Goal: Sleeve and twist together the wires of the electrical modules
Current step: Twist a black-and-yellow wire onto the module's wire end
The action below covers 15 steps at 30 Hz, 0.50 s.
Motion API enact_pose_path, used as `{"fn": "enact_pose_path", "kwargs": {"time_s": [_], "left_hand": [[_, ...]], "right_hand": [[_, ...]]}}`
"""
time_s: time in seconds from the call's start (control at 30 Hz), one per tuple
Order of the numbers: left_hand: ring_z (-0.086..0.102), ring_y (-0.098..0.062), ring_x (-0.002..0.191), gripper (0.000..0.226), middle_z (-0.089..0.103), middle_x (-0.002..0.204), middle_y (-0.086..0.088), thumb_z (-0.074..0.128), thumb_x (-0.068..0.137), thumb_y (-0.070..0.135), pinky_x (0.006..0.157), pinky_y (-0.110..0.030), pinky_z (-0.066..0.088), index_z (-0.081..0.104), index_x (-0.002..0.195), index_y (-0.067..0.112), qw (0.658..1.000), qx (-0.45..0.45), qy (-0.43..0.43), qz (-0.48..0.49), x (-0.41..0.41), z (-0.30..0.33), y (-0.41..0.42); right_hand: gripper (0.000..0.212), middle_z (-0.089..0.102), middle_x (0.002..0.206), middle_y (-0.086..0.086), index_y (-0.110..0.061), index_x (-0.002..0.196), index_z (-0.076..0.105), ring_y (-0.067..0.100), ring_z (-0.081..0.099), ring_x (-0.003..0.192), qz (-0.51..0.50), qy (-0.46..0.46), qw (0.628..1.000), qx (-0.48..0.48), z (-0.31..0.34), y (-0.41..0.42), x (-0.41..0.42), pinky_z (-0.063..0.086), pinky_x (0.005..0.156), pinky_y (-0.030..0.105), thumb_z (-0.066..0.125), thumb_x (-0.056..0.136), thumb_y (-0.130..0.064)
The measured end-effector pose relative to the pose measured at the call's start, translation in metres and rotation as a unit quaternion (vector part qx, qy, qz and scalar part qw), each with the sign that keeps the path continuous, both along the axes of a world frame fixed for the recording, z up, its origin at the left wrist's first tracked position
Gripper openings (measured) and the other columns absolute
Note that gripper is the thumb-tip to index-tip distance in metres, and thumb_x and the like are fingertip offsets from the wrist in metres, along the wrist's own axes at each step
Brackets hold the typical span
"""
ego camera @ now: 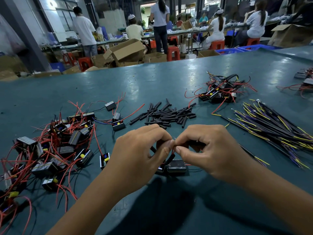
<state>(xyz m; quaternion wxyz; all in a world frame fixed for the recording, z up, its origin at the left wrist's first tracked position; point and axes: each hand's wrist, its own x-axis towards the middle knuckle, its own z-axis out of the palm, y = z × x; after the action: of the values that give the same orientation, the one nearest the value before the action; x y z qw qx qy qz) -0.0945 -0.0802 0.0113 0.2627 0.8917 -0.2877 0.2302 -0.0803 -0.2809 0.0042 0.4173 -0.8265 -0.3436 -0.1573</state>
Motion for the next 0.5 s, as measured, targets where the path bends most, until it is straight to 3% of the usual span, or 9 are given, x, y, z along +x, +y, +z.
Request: {"fn": "enact_pose_path", "kwargs": {"time_s": [0.17,0.3,0.5], "left_hand": [[0.048,-0.016,0.073,0.022,0.054,0.076,0.014,0.047,0.095,0.036,0.068,-0.038,0.039,0.061,0.082,0.026,0.992,0.072,-0.063,0.078,-0.011,0.006,-0.012],[0.054,-0.024,0.061,0.021,0.057,0.075,0.005,0.05,0.095,0.03,0.051,-0.039,0.044,0.063,0.083,0.019,0.987,0.091,-0.069,0.109,-0.023,0.003,-0.022],[0.057,-0.029,0.061,0.02,0.064,0.065,-0.001,0.044,0.1,0.036,0.059,-0.045,0.044,0.055,0.096,0.021,0.984,-0.098,0.104,0.109,-0.028,-0.007,-0.035]], "right_hand": [[0.004,0.061,0.068,-0.013,-0.018,0.08,0.074,0.001,0.053,0.062,-0.02,-0.011,1.0,0.0,-0.002,0.001,0.0,0.033,0.06,0.009,0.07,0.08,-0.016],[0.008,0.063,0.067,-0.01,-0.019,0.078,0.075,0.005,0.053,0.06,-0.022,-0.002,1.0,0.003,-0.003,0.0,0.001,0.033,0.059,0.011,0.071,0.08,-0.013],[0.009,0.064,0.068,-0.009,-0.022,0.079,0.075,0.01,0.055,0.061,-0.016,0.005,1.0,0.004,-0.003,0.0,0.0,0.035,0.057,0.013,0.068,0.08,-0.017]]}}
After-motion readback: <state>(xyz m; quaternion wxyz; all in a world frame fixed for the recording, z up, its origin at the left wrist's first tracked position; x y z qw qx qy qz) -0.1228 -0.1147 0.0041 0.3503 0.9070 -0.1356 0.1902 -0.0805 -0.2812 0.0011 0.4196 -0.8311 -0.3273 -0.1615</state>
